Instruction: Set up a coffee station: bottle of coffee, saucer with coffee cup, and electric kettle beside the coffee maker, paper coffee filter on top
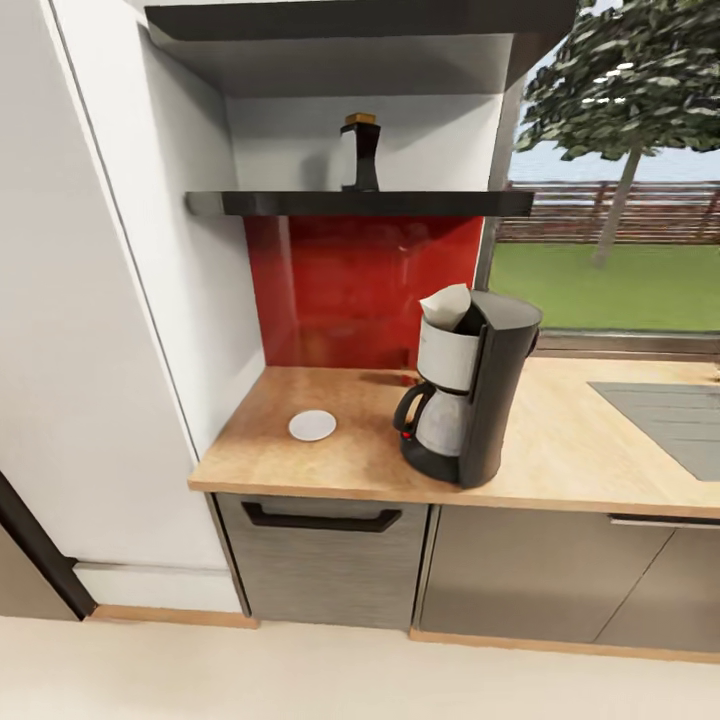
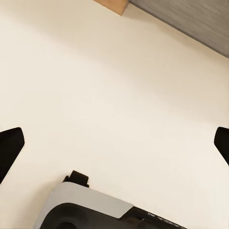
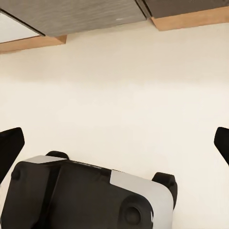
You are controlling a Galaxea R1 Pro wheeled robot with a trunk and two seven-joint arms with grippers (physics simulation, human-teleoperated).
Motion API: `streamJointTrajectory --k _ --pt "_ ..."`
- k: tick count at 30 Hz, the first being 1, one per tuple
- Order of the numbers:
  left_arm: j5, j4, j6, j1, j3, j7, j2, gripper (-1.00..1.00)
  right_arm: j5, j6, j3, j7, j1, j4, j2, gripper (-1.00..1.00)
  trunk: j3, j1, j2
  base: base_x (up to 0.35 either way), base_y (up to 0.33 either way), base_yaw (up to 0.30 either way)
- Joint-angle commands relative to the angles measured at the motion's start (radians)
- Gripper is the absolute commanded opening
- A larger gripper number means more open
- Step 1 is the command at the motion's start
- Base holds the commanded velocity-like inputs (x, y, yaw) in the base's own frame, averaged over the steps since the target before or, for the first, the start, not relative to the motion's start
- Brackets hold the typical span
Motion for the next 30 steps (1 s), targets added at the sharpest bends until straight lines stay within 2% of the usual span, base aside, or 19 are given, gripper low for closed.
streamJointTrajectory --k 1,7,18,19,21,22,23,24,25,26,27,28,29,30 --pt "0.009 -0.001 0.0 0.0 0.002 -0.003 -0.001 1.0 -0.004 -0.005 0.003 0.002 -0.001 0.001 -0.001 1.0 -0.001 0.0 -0.001 0.164 0.255 -0.04" --pt "0.009 -0.001 -0.001 0.0 0.002 -0.003 0.0 1.0 -0.004 -0.005 0.003 0.002 -0.001 0.002 -0.001 1.0 -0.001 0.0 -0.001 0.136 0.196 -0.088" --pt "0.01 -0.006 -0.003 0.0 0.002 -0.007 0.002 1.0 -0.004 -0.007 0.002 0.001 -0.001 0.001 -0.001 1.0 -0.001 0.0 -0.001 0.015 0.02 -0.046" --pt "0.01 -0.042 -0.004 0.0 -0.004 -0.024 0.003 1.0 -0.006 -0.007 0.002 -0.005 -0.001 0.002 -0.03 1.0 -0.001 0.0 -0.001 0.0 0.0 0.0" --pt "0.008 -0.092 0.003 0.0 -0.007 -0.033 0.003 1.0 -0.01 -0.006 0.002 -0.01 -0.001 0.003 -0.051 1.0 -0.001 0.0 -0.001 0.0 0.0 0.0" --pt "0.006 -0.169 0.043 0.0 -0.025 -0.037 0.003 1.0 -0.027 -0.006 0.001 -0.014 -0.001 0.003 -0.068 1.0 -0.001 0.0 -0.001 0.0 0.0 0.0" --pt "0.005 -0.201 0.069 0.0 -0.039 -0.038 0.003 1.0 -0.037 -0.006 0.001 -0.015 -0.001 0.003 -0.073 1.0 -0.001 0.0 -0.001 0.0 0.0 0.0" --pt "0.004 -0.274 0.144 0.0 -0.079 -0.039 0.004 1.0 -0.06 -0.006 0.001 -0.017 -0.001 0.003 -0.085 1.0 -0.001 0.0 -0.001 0.0 0.0 0.0" --pt "0.003 -0.316 0.19 0.0 -0.103 -0.04 0.005 1.0 -0.072 -0.006 0.001 -0.018 -0.001 0.003 -0.091 1.0 -0.001 0.0 -0.001 0.0 0.0 0.0" --pt "0.003 -0.41 0.294 0.0 -0.154 -0.041 0.007 1.0 -0.098 -0.006 0.001 -0.019 -0.001 0.003 -0.105 1.0 -0.001 0.0 -0.001 0.0 0.0 0.0" --pt "0.003 -0.46 0.348 0.0 -0.179 -0.041 0.009 1.0 -0.11 -0.006 0.001 -0.019 -0.001 0.003 -0.113 1.0 -0.001 0.0 -0.001 0.0 0.0 0.0" --pt "0.004 -0.562 0.454 0.0 -0.23 -0.041 0.011 1.0 -0.132 -0.006 0.001 -0.02 -0.001 0.004 -0.129 1.0 -0.001 0.0 -0.001 0.0 0.0 0.0" --pt "0.004 -0.611 0.503 0.0 -0.256 -0.041 0.011 1.0 -0.142 -0.007 0.001 -0.021 -0.001 0.005 -0.136 1.0 -0.001 0.0 -0.001 0.0 0.0 0.0" --pt "0.005 -0.739 0.628 0.0 -0.325 -0.042 0.01 1.0 -0.166 -0.008 0.001 -0.032 -0.001 0.006 -0.158 1.0 -0.001 0.0 -0.001 0.0 0.0 0.0"
